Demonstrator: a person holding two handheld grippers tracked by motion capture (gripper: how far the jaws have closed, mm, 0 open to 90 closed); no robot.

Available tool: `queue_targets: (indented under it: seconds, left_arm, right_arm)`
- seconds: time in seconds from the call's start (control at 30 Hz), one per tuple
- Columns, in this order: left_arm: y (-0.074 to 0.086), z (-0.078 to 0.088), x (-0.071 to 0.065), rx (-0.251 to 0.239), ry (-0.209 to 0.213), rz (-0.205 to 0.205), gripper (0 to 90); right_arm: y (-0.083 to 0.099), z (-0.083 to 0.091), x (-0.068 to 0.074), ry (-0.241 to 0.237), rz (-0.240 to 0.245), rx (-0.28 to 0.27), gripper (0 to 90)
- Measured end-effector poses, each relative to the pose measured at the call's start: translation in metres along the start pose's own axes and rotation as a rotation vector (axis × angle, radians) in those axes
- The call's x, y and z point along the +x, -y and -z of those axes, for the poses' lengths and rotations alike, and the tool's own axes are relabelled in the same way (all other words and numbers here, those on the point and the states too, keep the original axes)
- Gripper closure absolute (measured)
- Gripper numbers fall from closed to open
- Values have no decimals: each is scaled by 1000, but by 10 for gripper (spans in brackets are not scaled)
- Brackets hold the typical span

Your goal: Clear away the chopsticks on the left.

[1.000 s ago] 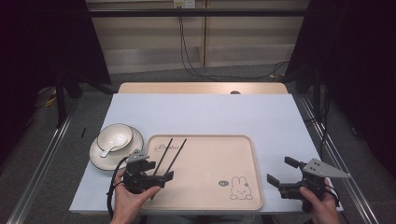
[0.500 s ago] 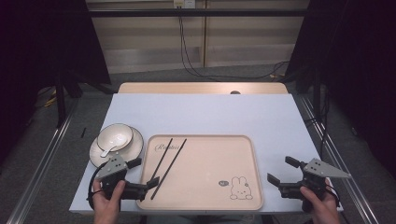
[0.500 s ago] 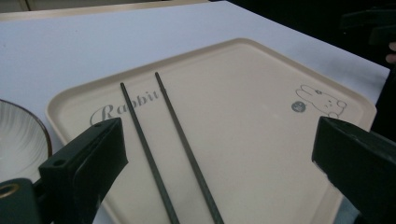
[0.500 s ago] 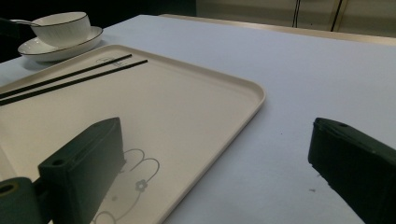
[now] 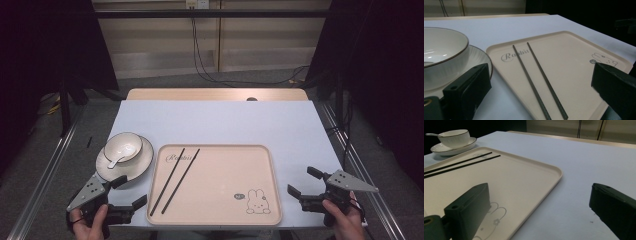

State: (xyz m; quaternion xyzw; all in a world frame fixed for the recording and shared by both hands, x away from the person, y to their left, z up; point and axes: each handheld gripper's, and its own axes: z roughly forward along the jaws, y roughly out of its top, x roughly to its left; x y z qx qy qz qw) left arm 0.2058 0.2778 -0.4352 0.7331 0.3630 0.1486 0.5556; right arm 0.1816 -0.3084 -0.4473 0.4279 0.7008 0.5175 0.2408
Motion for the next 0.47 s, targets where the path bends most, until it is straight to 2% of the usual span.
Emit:
queue_targets:
  seconds: [0.17, 0.2, 0.27, 0.33, 0.37, 0.4, 0.47]
  left_arm:
    - [11, 12, 9, -3, -21, 2, 23]
    - [12, 13, 12, -3, -23, 22, 23]
    - [11, 16, 18, -9, -30, 31, 23]
    - [12, 22, 20, -45, -61, 53, 23]
    - [13, 23, 19, -54, -63, 66, 23]
    - [13, 23, 18, -47, -39, 67, 23]
    - [12, 22, 17, -44, -38, 58, 22]
  right_arm:
    - [0, 1, 0, 12, 12, -15, 25]
    - [0, 2, -1, 22, 18, -18, 24]
    - [1, 2, 0, 23, 9, -33, 21]
    - [2, 3, 0, 36, 12, -40, 19]
    - [2, 3, 0, 34, 15, -42, 17]
    - [2, 3, 0, 33, 14, -42, 17]
    - [2, 3, 0, 33, 15, -41, 13]
